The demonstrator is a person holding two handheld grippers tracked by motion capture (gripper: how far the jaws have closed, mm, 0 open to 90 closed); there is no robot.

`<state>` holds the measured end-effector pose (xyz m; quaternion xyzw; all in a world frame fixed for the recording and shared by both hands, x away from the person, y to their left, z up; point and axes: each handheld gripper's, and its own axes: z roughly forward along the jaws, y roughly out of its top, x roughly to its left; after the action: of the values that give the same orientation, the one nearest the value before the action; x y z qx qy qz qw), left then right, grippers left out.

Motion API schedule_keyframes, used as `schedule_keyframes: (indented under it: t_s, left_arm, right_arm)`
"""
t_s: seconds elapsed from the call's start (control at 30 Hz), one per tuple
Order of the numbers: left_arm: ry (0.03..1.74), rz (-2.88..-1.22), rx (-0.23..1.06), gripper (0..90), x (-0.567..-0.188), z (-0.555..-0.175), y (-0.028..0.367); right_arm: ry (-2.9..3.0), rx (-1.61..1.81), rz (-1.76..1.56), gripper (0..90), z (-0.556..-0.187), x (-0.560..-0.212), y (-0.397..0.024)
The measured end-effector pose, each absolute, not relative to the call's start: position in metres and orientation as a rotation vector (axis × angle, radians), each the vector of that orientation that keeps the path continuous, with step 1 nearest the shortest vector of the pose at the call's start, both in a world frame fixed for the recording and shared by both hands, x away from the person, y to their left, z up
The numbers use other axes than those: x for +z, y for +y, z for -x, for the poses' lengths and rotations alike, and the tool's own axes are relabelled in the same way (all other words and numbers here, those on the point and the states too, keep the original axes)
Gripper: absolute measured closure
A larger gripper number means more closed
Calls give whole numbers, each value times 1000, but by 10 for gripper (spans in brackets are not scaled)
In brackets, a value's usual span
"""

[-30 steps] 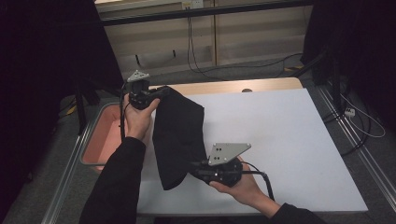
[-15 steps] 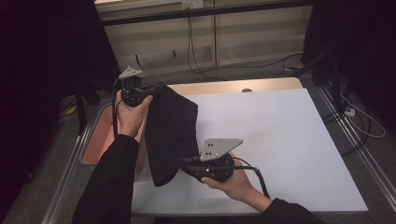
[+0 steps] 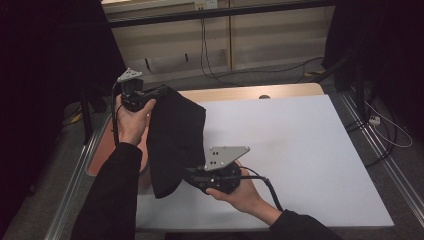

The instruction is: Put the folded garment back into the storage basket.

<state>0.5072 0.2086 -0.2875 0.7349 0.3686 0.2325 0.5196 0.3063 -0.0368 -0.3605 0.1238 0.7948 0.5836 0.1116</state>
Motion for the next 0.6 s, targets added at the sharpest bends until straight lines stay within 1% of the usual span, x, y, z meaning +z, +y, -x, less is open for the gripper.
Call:
schedule_keyframes:
  t_s: [0.6]
  left_arm:
    - [912,-1711,583,815,-279,-510,230]
  right_arm:
    - [2312,1748,-336,830,-314,-350,-16]
